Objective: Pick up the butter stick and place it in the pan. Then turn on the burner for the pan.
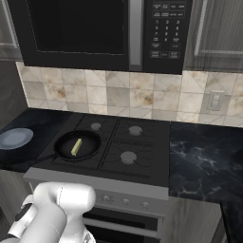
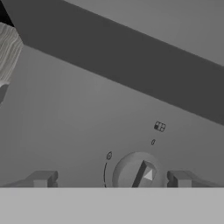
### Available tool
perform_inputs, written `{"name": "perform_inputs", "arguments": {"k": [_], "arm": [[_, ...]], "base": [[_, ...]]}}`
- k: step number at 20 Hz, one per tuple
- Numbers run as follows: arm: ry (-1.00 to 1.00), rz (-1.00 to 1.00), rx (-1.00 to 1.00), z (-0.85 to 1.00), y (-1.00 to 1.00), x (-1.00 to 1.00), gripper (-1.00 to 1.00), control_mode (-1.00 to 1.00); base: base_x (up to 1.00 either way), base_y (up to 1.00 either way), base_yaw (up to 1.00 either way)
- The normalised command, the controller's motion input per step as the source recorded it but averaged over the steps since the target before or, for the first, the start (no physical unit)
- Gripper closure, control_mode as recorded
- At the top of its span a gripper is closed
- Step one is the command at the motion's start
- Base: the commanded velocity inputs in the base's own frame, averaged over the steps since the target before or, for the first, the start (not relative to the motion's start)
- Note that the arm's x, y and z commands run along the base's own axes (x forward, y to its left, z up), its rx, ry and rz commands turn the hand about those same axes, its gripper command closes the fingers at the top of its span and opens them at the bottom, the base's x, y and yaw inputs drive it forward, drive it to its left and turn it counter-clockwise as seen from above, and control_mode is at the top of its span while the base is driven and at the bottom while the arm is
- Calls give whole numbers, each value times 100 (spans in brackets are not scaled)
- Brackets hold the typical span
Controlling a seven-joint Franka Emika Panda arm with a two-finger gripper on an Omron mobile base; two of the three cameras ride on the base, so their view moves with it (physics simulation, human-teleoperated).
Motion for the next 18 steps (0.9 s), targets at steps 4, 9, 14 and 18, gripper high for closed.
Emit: {"name": "perform_inputs", "arguments": {"k": [4, 9, 14, 18], "arm": [[0, 0, 1, 0, 0, 3, -100, -100], [0, 0, 0, 0, 0, 1, -100, -100], [0, 0, 0, 0, 0, 0, 100, -100], [0, 0, 0, 0, 0, 0, 100, -100]], "base": [[0, 0, 0], [0, 0, 0], [0, 0, 0], [0, 0, 0]]}}
